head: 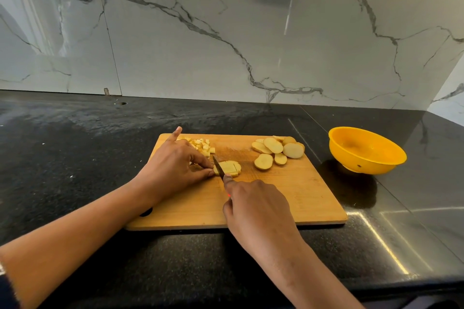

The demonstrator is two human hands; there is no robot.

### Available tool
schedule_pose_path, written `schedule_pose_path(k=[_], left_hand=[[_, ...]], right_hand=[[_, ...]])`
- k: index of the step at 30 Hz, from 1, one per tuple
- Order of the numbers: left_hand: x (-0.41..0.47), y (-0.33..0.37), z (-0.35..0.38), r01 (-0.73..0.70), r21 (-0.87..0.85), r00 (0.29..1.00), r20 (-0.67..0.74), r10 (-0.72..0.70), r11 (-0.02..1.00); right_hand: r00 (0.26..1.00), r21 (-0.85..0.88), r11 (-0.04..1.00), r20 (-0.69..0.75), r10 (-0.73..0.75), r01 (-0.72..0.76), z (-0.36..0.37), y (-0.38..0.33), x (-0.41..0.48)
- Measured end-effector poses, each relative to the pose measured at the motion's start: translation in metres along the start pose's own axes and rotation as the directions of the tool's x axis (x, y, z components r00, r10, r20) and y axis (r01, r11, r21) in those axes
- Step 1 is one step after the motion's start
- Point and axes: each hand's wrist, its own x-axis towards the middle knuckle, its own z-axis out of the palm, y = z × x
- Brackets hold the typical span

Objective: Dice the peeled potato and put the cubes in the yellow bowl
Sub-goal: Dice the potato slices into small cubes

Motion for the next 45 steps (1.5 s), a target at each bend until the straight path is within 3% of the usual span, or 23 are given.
schedule_pose_path(k=[6, 12, 17, 20, 23, 27, 35, 41, 43, 45], left_hand=[[-0.002, 0.000, 0.000, -0.002, 0.017, 1.000, -0.024, 0.002, 1.000], [-0.002, -0.005, 0.004, -0.026, 0.056, 1.000, -0.010, 0.027, 0.998], [-0.002, -0.005, 0.001, -0.023, -0.019, 0.997, -0.069, 0.022, 1.000], [0.000, 0.002, 0.001, -0.019, -0.058, 0.993, 0.111, 0.025, 0.998], [0.013, 0.013, 0.010, -0.127, 0.024, 0.943, 0.312, 0.113, 0.992], [0.033, 0.012, 0.013, -0.183, -0.031, 0.901, 0.395, 0.180, 0.983], [0.037, -0.002, 0.008, -0.280, 0.021, 0.929, 0.258, 0.265, 0.960], [0.035, -0.031, -0.016, -0.235, -0.004, 0.968, 0.095, 0.234, 0.972], [0.031, -0.037, -0.019, -0.183, -0.081, 0.980, 0.059, 0.188, 0.980], [0.025, -0.033, -0.018, -0.159, -0.216, 0.976, 0.111, 0.186, 0.963]], right_hand=[[0.998, 0.000, 1.000, 0.063, -0.020, 0.020, -0.006, 0.001, 0.006], [0.999, 0.122, 0.992, 0.014, -0.041, 0.039, -0.031, 0.024, -0.037], [0.977, 0.101, 0.994, -0.205, 0.063, -0.043, -0.040, 0.058, 0.004], [0.949, 0.198, 0.976, -0.282, 0.141, -0.086, -0.028, 0.071, 0.042], [0.923, 0.367, 0.928, -0.328, 0.200, -0.071, -0.010, 0.078, 0.061], [0.918, 0.433, 0.900, -0.337, 0.209, -0.046, 0.003, 0.089, 0.059], [0.941, 0.424, 0.901, -0.262, 0.214, -0.087, 0.006, 0.090, 0.058], [0.940, 0.432, 0.898, -0.262, 0.216, -0.086, 0.008, 0.093, 0.058], [0.942, 0.433, 0.898, -0.261, 0.212, -0.082, 0.009, 0.093, 0.059], [0.944, 0.433, 0.898, -0.258, 0.207, -0.078, 0.010, 0.093, 0.060]])
